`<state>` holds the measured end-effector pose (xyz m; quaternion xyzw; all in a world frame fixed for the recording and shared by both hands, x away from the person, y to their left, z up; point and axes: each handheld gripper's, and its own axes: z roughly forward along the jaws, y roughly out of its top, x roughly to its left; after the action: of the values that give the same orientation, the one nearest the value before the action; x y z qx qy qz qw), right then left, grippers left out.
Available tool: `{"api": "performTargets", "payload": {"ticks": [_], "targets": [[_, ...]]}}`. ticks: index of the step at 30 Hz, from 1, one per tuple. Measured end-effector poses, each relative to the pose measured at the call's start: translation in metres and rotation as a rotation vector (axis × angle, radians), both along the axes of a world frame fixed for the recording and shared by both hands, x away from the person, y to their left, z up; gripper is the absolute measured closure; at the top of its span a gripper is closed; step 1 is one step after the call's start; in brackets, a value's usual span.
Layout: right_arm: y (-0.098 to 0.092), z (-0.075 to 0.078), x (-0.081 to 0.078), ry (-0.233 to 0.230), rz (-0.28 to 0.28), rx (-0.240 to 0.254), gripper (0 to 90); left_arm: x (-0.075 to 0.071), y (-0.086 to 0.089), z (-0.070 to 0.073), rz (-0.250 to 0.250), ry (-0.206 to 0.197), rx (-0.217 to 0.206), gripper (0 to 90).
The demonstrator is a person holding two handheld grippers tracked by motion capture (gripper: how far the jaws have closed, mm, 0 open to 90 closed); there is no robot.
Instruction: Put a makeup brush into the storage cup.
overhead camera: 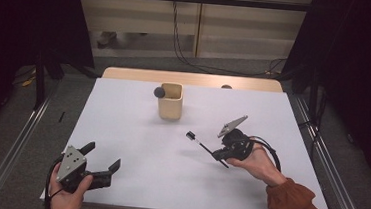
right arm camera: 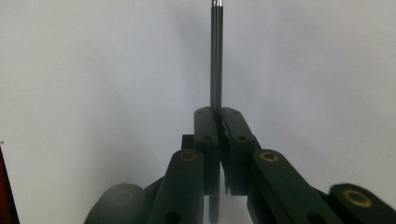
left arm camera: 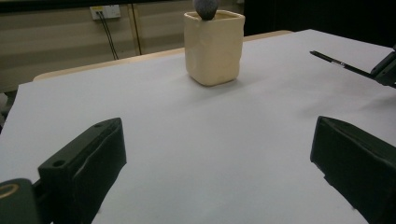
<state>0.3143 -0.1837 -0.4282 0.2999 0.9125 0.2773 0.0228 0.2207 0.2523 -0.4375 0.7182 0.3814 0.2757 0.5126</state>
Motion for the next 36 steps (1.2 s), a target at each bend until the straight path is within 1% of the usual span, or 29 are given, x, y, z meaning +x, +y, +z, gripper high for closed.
{"api": "performTargets", "payload": {"ticks": [1,5,6,7,8,9,11,15,16,18,21,23,24,25,28,32,33,34,36], "targets": [[-0.001,-0.001,0.000,-0.010,0.004,0.008,86.3,0.000,0.000,0.000,0.000,0.001,0.000,3.2],[-0.004,-0.004,-0.003,-0.016,-0.008,0.051,86.3,0.000,0.000,0.000,0.000,0.000,-0.001,3.2],[-0.005,-0.005,-0.004,-0.023,-0.015,0.061,86.3,0.000,0.000,0.000,-0.001,-0.002,-0.001,3.2],[-0.006,-0.005,-0.003,-0.032,-0.013,0.077,86.3,0.000,0.000,0.000,-0.001,-0.002,0.002,3.2],[-0.007,-0.006,-0.005,-0.027,-0.007,0.087,86.4,0.000,0.000,0.000,-0.002,-0.001,0.003,3.3],[-0.007,-0.007,-0.006,-0.037,-0.006,0.093,86.3,0.000,-0.001,0.000,-0.005,0.001,0.004,3.3],[-0.009,-0.009,-0.008,-0.040,-0.002,0.114,86.3,0.000,-0.001,0.000,-0.006,0.001,0.002,3.6],[-0.010,-0.014,-0.010,-0.059,-0.026,0.136,86.3,0.000,-0.001,0.000,-0.004,0.001,0.004,3.5],[-0.010,-0.015,-0.010,-0.053,-0.029,0.139,86.3,0.000,0.000,0.000,-0.003,-0.001,0.006,3.5],[-0.010,-0.016,-0.010,-0.069,-0.041,0.149,86.3,0.000,-0.001,0.000,-0.005,0.002,0.003,3.5],[-0.011,-0.016,-0.010,-0.090,-0.054,0.190,86.3,0.000,-0.001,0.000,-0.005,0.002,0.004,3.7],[-0.012,-0.015,-0.011,-0.125,-0.073,0.218,86.4,0.000,-0.001,0.000,-0.005,0.003,0.003,3.7],[-0.013,-0.015,-0.011,-0.129,-0.069,0.235,86.3,0.000,-0.001,0.000,-0.004,0.003,0.003,3.7],[-0.013,-0.016,-0.012,-0.147,-0.076,0.243,86.3,0.000,-0.001,0.000,-0.004,0.003,0.003,3.7],[-0.014,-0.017,-0.014,-0.175,-0.077,0.287,86.3,0.000,-0.001,0.000,-0.006,0.000,0.003,3.6],[-0.017,-0.019,-0.015,-0.195,-0.070,0.340,86.3,0.001,-0.001,0.000,-0.011,0.001,0.006,3.6],[-0.017,-0.019,-0.016,-0.202,-0.075,0.353,86.3,0.001,-0.001,0.000,-0.011,0.003,0.004,3.6],[-0.017,-0.018,-0.016,-0.197,-0.072,0.368,86.3,0.001,-0.001,0.000,-0.011,0.001,0.005,3.6],[-0.017,-0.018,-0.017,-0.211,-0.076,0.384,86.3,0.001,-0.001,0.000,-0.013,0.001,0.002,3.6]]}}
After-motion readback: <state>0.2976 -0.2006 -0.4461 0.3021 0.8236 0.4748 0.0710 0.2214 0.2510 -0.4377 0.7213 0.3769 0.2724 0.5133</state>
